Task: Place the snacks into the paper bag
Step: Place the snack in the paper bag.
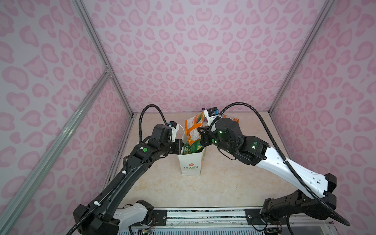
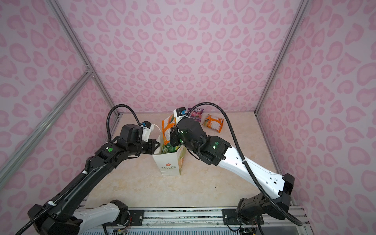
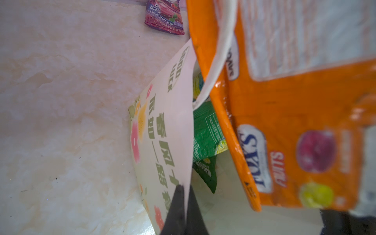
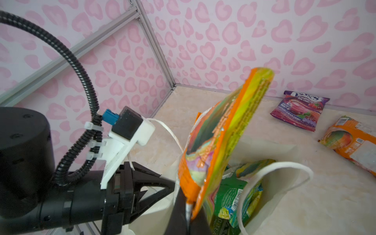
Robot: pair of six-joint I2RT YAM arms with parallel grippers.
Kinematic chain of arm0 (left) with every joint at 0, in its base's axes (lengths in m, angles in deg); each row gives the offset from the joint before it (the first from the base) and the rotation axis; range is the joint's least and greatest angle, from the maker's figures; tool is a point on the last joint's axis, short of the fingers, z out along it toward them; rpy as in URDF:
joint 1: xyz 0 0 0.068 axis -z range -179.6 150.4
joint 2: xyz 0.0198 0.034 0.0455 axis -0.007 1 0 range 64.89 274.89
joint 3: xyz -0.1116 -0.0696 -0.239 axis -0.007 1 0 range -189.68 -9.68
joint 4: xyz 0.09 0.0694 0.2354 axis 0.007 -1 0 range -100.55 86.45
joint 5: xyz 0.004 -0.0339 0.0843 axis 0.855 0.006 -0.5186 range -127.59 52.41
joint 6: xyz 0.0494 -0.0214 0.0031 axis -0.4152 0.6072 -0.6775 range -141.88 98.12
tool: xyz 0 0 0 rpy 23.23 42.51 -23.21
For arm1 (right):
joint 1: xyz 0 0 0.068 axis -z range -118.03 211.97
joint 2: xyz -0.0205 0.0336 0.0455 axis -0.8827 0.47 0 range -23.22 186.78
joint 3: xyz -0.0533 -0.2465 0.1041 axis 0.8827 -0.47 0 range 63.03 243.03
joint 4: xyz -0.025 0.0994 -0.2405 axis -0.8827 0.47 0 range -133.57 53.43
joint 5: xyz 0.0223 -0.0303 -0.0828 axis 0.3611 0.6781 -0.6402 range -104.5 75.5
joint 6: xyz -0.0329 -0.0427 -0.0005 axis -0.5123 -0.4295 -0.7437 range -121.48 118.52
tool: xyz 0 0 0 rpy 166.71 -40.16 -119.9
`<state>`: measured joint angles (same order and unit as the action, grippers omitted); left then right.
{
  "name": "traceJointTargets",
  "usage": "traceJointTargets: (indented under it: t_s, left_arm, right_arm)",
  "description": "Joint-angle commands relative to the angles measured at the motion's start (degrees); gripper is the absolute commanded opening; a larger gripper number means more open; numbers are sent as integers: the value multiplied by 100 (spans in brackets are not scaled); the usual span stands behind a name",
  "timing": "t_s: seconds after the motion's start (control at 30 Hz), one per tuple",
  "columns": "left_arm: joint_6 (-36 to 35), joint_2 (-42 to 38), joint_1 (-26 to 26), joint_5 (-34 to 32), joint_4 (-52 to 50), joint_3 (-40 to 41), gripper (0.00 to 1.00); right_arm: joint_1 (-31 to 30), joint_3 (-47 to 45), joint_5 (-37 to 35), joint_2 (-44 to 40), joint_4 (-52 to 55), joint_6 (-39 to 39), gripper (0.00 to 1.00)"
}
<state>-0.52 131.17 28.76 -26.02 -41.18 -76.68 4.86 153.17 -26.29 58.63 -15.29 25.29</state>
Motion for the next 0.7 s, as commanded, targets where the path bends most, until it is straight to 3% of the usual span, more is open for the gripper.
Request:
traceJointTargets:
  t_s: [0.0, 0.17, 0.57, 0.67]
  left_arm:
    - [3, -28, 4, 132, 238, 3, 3]
    - [-1, -28, 1, 136, 235, 3, 3]
    - [4, -19, 3, 187, 246, 3, 3]
    - [-1, -35, 3, 163, 240, 10, 3]
  right_arm:
    - [-88, -149, -467, -50, 75, 89, 0]
    - [-141, -270, -789, -31, 195, 255, 0]
    - [-266, 136, -763, 793, 169, 358, 0]
    - [-268, 304, -776, 1072, 195, 485, 7]
